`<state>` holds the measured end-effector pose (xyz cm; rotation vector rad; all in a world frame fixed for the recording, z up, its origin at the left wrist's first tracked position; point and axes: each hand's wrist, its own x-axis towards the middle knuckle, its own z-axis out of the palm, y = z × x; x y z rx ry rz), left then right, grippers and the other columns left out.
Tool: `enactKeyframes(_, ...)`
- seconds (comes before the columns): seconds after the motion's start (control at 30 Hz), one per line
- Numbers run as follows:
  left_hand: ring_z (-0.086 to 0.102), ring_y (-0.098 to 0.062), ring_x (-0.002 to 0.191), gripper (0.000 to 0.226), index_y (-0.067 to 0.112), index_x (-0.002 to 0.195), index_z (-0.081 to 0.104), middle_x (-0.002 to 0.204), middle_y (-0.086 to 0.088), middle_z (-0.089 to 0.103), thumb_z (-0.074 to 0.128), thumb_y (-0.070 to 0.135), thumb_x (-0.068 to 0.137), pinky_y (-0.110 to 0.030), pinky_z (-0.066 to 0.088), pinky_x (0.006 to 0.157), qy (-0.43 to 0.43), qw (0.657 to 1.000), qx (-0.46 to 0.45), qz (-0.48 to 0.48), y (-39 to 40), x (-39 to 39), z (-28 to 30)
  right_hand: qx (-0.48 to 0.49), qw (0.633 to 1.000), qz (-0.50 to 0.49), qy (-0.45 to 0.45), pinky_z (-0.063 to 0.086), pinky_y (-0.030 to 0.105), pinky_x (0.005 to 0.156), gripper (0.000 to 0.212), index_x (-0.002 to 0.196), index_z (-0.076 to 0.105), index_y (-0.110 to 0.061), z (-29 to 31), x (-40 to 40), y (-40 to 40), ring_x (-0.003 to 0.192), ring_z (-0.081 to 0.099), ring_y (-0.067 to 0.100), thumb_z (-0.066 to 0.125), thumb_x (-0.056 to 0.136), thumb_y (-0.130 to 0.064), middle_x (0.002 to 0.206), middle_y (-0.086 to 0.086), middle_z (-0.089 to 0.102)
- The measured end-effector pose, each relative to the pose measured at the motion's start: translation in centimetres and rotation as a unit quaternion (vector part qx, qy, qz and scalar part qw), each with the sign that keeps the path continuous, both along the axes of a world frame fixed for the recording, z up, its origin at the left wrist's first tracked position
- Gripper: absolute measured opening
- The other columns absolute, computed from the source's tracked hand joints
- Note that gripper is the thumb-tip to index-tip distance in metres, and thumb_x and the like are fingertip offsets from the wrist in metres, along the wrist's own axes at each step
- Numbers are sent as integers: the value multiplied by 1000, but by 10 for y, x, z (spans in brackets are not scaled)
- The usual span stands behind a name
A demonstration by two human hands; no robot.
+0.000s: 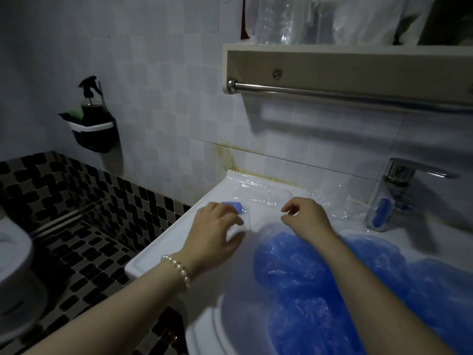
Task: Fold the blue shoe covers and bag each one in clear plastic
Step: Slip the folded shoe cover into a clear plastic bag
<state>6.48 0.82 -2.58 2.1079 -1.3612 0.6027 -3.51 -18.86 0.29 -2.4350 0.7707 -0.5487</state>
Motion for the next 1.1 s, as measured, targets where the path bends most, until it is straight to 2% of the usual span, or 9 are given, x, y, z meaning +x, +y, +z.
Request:
enactKeyframes(0.17,60,-24,85,26,21,84,69,94,1,64,49,35,76,-35,47,73,-2,998,33,-47,8,-10,-8,-120,940,102,303,47,31,79,60,102,58,-22,30,-18,16,91,55,18,79,59,-58,99,-2,59)
enactKeyframes(0.3,62,-28,83,25,19,84,70,93,-1,65,50,32,75,-40,53,71,39,996,25,-71,8,-16,-9,-192,883,133,408,39,31,87,73,128,45,-27,8,-25,27,112,50,24,82,66,-36,126,1,50)
enactKeyframes(0.4,62,-27,83,19,18,85,70,93,-1,65,56,26,75,-39,53,72,38,996,22,-76,8,-25,-7,-197,915,104,336,37,26,78,21,99,60,-24,-1,-24,24,103,57,25,57,83,-11,116,4,60)
enactKeyframes(0.5,61,-23,84,24,17,86,69,92,-1,64,52,32,77,-32,51,75,21,996,11,-87,14,-29,-7,-156,975,48,153,42,28,72,17,86,64,-18,19,-22,14,91,59,28,50,86,-10,100,8,66)
enactKeyframes(0.6,55,-11,91,36,19,95,66,98,3,61,54,49,78,-19,42,81,147,985,-54,-71,19,-35,-1,113,983,64,-127,47,30,69,18,89,68,-5,49,-28,20,77,62,24,50,92,-8,81,9,67)
enactKeyframes(0.7,58,-10,97,49,28,107,55,113,3,59,66,61,73,-23,45,81,496,851,-142,-94,24,-44,21,370,888,170,-212,55,26,66,18,90,67,-9,68,-38,39,72,66,15,50,95,-5,79,3,70)
enactKeyframes(0.8,66,-21,97,56,30,119,51,115,2,66,64,53,70,-38,52,81,661,709,-172,-176,29,-45,31,413,868,224,-161,56,25,70,21,99,67,-6,60,-37,52,78,67,20,47,94,-1,86,5,72)
enactKeyframes(0.97,68,-26,72,32,1,103,60,86,-14,70,40,-16,85,-35,59,58,653,670,-343,-81,36,-33,39,413,858,276,-127,55,35,79,24,103,66,-2,43,-22,73,85,68,22,54,91,-19,91,10,71)
enactKeyframes(1.1,61,-14,46,30,4,85,60,67,-9,64,34,-12,86,-20,48,43,652,587,-479,4,57,1,34,-4,967,169,-189,38,26,92,17,102,70,-11,10,21,76,104,57,16,62,87,-11,110,4,63)
